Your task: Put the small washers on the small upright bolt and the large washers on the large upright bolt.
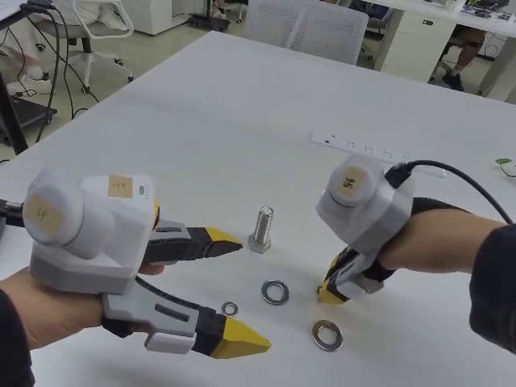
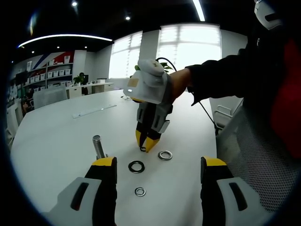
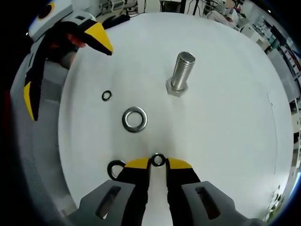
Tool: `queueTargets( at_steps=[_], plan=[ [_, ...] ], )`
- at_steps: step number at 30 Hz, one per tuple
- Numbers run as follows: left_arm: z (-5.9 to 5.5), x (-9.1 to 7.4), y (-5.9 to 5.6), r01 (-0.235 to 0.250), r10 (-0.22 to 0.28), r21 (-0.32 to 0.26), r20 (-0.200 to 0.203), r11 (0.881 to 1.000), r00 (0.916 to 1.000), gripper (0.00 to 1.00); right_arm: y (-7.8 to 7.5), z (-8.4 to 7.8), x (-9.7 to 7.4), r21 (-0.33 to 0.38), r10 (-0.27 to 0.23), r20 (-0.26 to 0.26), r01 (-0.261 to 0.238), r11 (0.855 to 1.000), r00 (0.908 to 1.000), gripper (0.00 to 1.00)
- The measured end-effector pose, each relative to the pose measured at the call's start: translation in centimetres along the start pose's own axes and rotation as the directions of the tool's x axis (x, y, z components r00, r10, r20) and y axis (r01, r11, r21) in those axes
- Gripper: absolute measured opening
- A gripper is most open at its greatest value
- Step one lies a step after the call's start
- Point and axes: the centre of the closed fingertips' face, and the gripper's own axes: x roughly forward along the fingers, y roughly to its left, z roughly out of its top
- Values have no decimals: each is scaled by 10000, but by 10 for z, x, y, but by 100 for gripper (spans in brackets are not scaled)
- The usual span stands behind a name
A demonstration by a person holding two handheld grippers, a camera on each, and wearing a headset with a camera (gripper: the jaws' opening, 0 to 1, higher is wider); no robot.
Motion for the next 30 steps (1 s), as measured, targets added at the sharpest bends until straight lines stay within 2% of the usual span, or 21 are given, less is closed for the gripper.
queueTargets(
  at_steps=[16,30],
  plan=[
    [-1,-1,1,-17,17,-9,27,10000,10000,72,1,1,-3,-195,-88,154,91,9998,9998,14],
    [-1,1,1,16,-16,25,28,10000,10000,72,10,-15,-20,-164,-130,59,131,9998,9999,14]
  ],
)
